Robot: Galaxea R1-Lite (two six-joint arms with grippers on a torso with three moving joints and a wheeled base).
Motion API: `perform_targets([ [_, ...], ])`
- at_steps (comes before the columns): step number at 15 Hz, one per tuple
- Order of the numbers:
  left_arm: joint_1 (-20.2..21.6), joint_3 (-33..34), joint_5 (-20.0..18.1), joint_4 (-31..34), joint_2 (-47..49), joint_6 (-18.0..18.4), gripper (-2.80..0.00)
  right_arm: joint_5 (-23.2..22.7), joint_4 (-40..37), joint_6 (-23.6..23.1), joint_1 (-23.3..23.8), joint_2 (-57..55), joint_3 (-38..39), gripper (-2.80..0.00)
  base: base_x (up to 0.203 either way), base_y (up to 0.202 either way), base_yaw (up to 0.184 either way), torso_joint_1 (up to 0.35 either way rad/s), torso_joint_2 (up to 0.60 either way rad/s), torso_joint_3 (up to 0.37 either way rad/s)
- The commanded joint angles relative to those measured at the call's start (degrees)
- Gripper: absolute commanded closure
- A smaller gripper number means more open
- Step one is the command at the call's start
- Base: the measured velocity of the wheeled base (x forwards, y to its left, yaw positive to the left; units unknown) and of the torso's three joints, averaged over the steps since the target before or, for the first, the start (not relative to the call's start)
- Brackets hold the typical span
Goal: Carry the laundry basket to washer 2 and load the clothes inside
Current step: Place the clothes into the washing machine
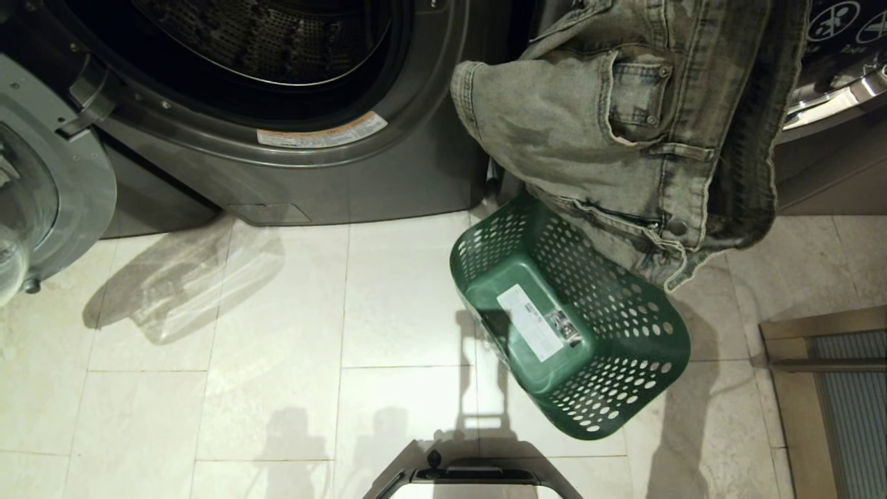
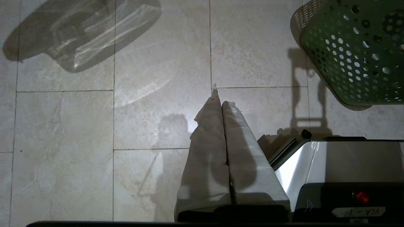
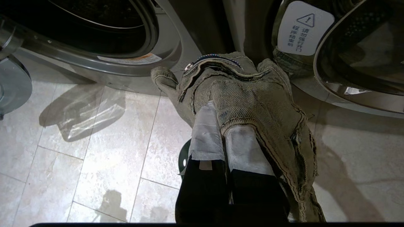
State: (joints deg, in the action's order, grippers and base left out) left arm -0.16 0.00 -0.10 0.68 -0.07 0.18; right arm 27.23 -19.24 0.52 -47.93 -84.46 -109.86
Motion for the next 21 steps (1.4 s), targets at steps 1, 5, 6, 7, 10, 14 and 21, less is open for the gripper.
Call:
perform_targets([
  [1,0.0,0.1,0.0,0.0,-0.1,0.0,0.0,0.1,-0.1,0.0,-0.1,-0.1,0.4,0.0,0.0,0.153,-0.002,0.002,0.0,0.002],
  [5,0.0,0.1,0.0,0.0,-0.1,0.0,0.0,0.0,-0.1,0.0,-0.1,0.0,1.3,0.0,0.0,0.196,-0.002,0.004,0.0,0.002],
  [6,0.0,0.1,0.0,0.0,-0.1,0.0,0.0,0.0,-0.1,0.0,-0.1,0.0,1.3,0.0,0.0,0.199,-0.004,-0.006,0.0,0.006],
  [7,0.0,0.1,0.0,0.0,-0.1,0.0,0.0,0.0,-0.1,0.0,-0.1,0.1,1.5,0.0,0.0,0.197,0.0,0.002,0.01,0.002],
  [10,0.0,0.1,0.0,0.0,-0.1,-0.1,0.0,0.0,-0.1,0.0,-0.1,0.5,2.2,0.0,0.0,0.197,-0.002,0.001,0.0,0.004],
  [14,0.0,0.1,0.0,0.0,-0.1,-0.1,0.0,0.0,0.0,0.0,-0.1,2.3,4.6,0.0,0.0,0.195,-0.001,0.002,0.0,0.001],
  [21,0.0,0.1,0.0,0.0,-0.1,-0.1,0.0,0.6,0.0,0.1,-0.1,6.0,9.4,0.0,0.0,0.196,-0.001,0.001,0.0,0.002],
])
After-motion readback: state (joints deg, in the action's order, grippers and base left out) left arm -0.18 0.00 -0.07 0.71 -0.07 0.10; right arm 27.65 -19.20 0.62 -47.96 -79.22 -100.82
